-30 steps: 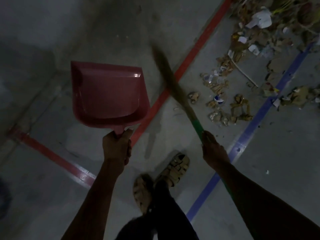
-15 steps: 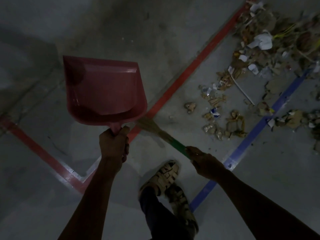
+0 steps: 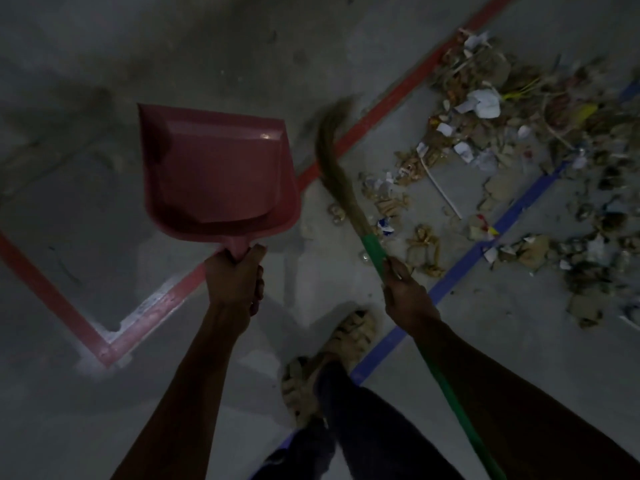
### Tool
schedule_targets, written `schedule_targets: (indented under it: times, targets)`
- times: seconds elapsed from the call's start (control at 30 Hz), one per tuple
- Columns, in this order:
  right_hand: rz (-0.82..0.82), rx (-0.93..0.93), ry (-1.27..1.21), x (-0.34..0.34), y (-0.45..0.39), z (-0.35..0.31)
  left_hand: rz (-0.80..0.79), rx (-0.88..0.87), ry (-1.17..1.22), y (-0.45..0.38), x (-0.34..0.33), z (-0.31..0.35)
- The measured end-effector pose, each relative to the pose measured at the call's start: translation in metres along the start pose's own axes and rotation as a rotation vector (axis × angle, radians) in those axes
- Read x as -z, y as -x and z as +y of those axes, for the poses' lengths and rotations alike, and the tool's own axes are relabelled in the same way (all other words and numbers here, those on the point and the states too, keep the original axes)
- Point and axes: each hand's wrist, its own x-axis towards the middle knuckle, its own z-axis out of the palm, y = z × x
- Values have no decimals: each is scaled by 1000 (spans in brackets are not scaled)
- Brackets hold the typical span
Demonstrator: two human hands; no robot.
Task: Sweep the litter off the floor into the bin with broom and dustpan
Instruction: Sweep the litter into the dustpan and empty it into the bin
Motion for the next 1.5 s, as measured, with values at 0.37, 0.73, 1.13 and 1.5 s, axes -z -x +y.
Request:
schedule_targets:
  times: [0.37,0.73,1.13,1.5]
  targets:
    - [-241,253,95,-15,36,105,32,-15,-54,27,-42,-39]
    - [9,-8,-17,16,27,168,62,5,-28,69,-116,-65]
    - [-395,291,301,25,45,272,96,33,-6,92,-182,-69]
    - [67,-120,141,105,-38,353,50,14,-80,104,-258,-86]
